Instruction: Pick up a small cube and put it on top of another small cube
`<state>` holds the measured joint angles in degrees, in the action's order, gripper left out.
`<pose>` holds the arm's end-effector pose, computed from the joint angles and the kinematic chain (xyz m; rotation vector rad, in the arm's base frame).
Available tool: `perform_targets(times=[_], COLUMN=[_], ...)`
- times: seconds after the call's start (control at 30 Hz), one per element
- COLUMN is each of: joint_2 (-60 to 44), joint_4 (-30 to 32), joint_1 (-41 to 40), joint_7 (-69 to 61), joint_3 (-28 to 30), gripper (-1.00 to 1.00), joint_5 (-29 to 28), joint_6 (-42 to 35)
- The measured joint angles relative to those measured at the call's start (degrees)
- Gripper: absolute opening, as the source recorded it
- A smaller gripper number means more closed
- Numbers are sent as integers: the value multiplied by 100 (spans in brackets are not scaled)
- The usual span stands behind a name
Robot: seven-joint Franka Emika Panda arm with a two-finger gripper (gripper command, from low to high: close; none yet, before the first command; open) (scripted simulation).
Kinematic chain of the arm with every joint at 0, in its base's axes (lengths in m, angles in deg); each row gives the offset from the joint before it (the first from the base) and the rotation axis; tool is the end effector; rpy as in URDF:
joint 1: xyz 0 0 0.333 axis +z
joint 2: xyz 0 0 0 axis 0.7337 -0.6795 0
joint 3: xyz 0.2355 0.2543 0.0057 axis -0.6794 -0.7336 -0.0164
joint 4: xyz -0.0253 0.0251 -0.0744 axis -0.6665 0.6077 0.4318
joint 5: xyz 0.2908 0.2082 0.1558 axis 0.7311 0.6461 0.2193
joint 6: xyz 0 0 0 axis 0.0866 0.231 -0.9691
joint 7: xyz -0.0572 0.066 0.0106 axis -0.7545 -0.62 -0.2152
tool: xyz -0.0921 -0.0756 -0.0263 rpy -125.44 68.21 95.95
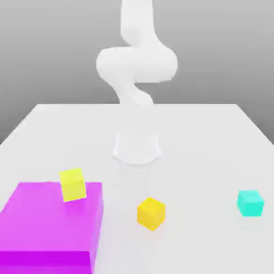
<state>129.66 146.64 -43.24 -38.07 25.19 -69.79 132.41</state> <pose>0.3677 0.0292 0.6790 -2.5659 0.8555 -0.9411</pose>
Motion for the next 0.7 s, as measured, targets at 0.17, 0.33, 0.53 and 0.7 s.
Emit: perform_targets(times=[0.17, 0.33, 0.53, 0.7], joint_2=[-1072, -2108, -3352, -4406], joint_4=[374, 736, 1171, 1533], joint_1=[773, 1447, 2092, 2762], joint_7=[-997, -1945, -2967, -3554], joint_3=[-139, -375, -821, -1118], gripper=[0, 0, 0, 0], joint_5=[125, 221, 178, -226], joint_6=[544, 1070, 1705, 2233])
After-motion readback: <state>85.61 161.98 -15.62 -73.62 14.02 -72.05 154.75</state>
